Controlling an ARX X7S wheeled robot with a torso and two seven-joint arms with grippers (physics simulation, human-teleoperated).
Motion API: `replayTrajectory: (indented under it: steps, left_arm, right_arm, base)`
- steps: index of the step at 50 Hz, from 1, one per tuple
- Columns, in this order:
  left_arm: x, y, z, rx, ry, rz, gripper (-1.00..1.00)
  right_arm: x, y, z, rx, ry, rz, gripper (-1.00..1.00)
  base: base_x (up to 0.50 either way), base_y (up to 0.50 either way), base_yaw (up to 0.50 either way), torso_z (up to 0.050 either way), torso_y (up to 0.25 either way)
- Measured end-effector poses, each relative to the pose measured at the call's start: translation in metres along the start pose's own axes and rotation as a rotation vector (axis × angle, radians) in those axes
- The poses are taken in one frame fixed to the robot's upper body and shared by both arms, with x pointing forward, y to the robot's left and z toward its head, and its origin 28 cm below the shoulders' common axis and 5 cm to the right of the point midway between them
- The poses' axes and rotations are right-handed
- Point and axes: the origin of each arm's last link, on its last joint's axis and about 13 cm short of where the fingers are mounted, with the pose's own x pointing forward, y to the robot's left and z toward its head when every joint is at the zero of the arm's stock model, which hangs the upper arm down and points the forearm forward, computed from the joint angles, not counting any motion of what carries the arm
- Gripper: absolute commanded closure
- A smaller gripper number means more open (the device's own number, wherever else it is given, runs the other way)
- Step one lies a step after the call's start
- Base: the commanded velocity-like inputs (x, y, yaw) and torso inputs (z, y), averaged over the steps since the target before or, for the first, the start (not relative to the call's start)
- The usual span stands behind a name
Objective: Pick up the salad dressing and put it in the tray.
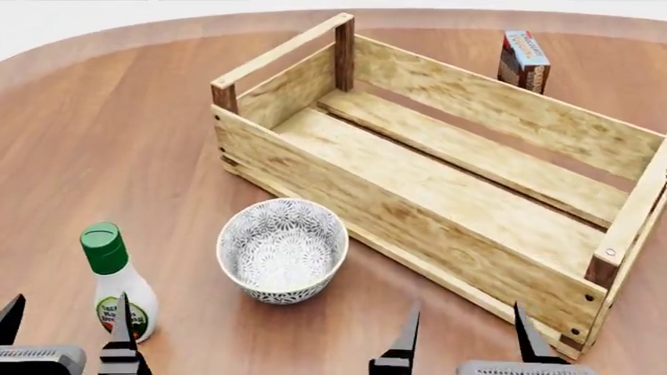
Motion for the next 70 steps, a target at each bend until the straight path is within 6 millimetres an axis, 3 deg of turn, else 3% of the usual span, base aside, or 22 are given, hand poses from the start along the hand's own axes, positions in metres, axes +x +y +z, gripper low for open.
replayTrajectory:
  steps: [13,24,35,44,70]
  left_arm:
    - [-0.001,0.004,0.036,-0.017,-0.045,-0.01,-1.0]
    - [-0.002,0.006,0.049,-0.024,-0.078,-0.005,-1.0]
    - [-0.003,0.007,0.053,-0.024,-0.093,-0.003,-1.0]
    - [-0.003,0.007,0.054,-0.022,-0.102,-0.004,-1.0]
    - [-0.004,0.008,0.054,-0.018,-0.111,-0.004,-1.0]
  right_arm:
    - [-0.001,-0.01,0.045,0.005,-0.079,0.004,-1.0]
    - [-0.004,-0.016,0.064,0.01,-0.142,-0.023,-1.0]
    - [-0.004,-0.02,0.072,0.018,-0.168,-0.054,-1.0]
    - [-0.004,-0.022,0.074,0.042,-0.179,-0.07,-1.0]
    - [-0.007,-0.024,0.075,0.061,-0.231,-0.061,-1.0]
  base:
    - [0.5,0.0,0.0,0.0,0.0]
    - [0.5,0.0,0.0,0.0,0.0]
    - [0.5,0.0,0.0,0.0,0.001]
    - [0.0,0.0,0.0,0.0,0.0]
    - [0.0,0.0,0.49,0.0,0.0]
